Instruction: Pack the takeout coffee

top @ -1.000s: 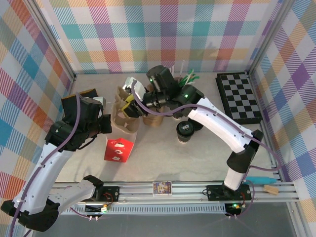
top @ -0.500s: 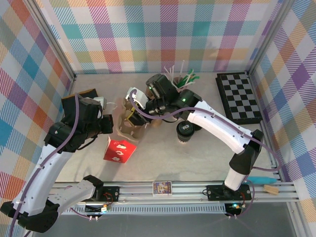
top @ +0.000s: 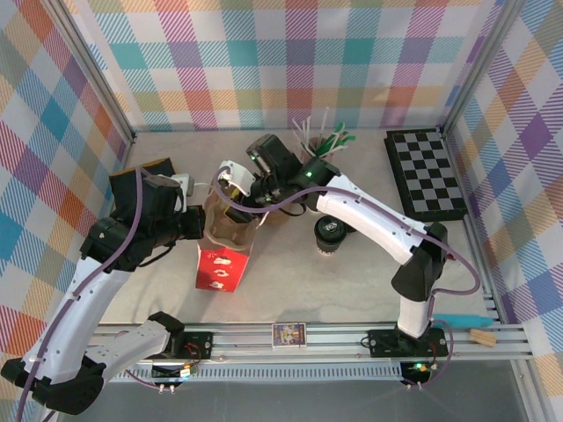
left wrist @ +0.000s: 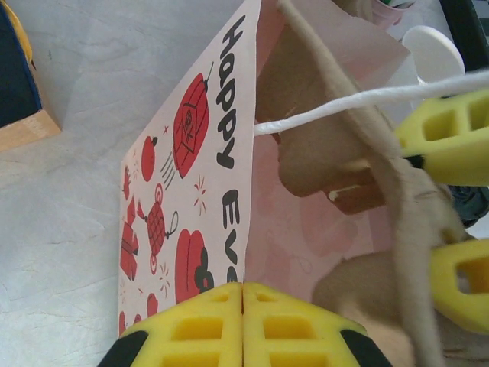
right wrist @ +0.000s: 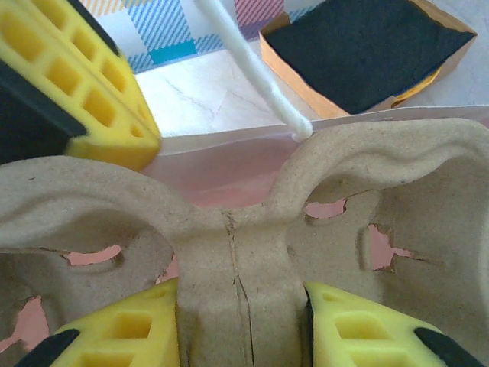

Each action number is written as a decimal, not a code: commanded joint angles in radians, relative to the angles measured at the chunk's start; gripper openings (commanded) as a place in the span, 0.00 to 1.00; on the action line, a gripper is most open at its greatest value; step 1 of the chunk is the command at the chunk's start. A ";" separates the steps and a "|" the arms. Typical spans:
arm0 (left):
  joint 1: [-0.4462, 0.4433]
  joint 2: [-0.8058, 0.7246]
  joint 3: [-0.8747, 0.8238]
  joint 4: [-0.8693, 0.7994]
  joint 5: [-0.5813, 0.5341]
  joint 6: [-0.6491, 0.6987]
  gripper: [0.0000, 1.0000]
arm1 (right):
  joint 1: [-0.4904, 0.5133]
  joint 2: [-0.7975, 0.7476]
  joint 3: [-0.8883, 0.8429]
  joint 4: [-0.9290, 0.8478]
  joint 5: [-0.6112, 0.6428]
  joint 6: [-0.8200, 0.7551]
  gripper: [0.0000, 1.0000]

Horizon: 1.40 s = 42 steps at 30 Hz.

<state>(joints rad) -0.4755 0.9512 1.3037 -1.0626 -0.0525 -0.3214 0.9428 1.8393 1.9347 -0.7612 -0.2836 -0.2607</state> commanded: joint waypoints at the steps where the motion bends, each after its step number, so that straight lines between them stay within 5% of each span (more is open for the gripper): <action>1: -0.007 -0.012 -0.010 0.030 0.019 0.004 0.00 | 0.002 0.006 0.014 -0.003 0.034 -0.048 0.24; 24: -0.011 -0.023 -0.054 0.077 0.109 -0.024 0.00 | 0.128 -0.177 -0.394 0.356 0.379 -0.034 0.22; 33: -0.026 -0.048 -0.072 0.082 0.116 -0.044 0.00 | 0.132 -0.126 -0.397 0.369 0.365 -0.053 0.22; 42: -0.026 -0.058 -0.078 0.114 0.133 -0.063 0.00 | 0.138 -0.159 -0.575 0.594 0.339 0.021 0.22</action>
<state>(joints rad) -0.4896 0.9039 1.2381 -0.9882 0.0471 -0.3595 1.0733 1.6932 1.3930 -0.2989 0.0597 -0.2760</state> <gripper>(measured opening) 0.063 0.346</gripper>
